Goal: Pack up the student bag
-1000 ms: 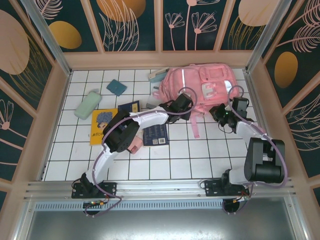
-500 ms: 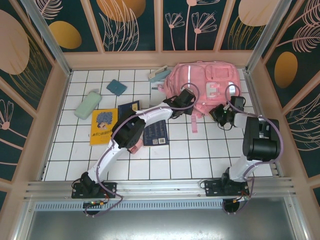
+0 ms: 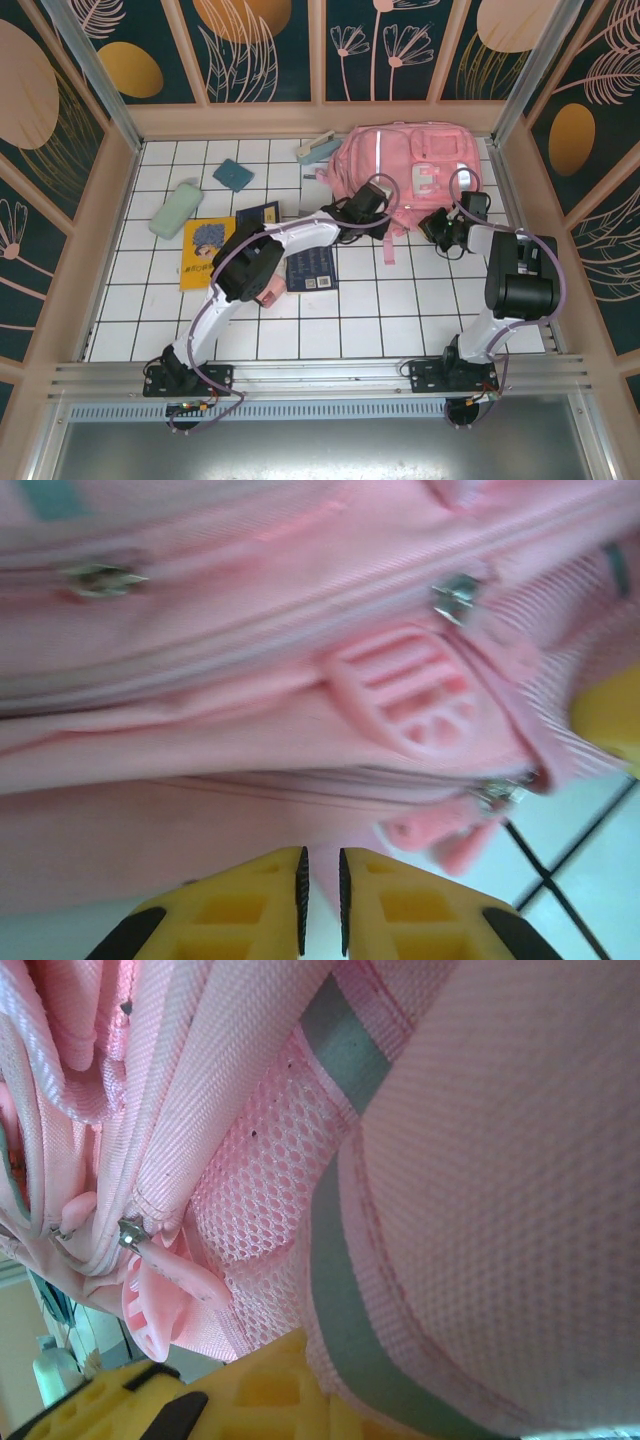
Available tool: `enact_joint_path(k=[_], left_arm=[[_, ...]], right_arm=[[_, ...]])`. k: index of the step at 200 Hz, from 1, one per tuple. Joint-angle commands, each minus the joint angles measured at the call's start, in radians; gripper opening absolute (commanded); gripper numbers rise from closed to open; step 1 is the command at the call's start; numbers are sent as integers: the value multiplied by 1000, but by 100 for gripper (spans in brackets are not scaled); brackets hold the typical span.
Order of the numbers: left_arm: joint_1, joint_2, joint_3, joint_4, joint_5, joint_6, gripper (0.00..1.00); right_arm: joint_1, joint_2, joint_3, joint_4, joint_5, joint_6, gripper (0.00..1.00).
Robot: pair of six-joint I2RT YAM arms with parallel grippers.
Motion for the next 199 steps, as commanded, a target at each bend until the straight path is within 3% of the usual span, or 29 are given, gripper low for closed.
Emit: enact_joint_path(k=[1,29,78,132,154,199], left_arm=[[-19,43,82,-26,16,52,19],[-19,53,82,-31,-4,35,18],[-8,-25,-20,-6,-194,-15,10],[-5,-188,-189,38,-285,-97,12],[-5,-164,-178,31,-269,-101,12],[-5,7,-5,-23,-255,-77,11]], right_arm=[[5,11,19,10,1,-12,0],[21,-30,-5,-5,-30,12,0],[87,-269,-66,-77,-24,57,0],[141,-494,-191,-150,-20,145,0],[121,-462,-217,-128,-8,123,0],[77,-229,-152,-24,1,61,0]])
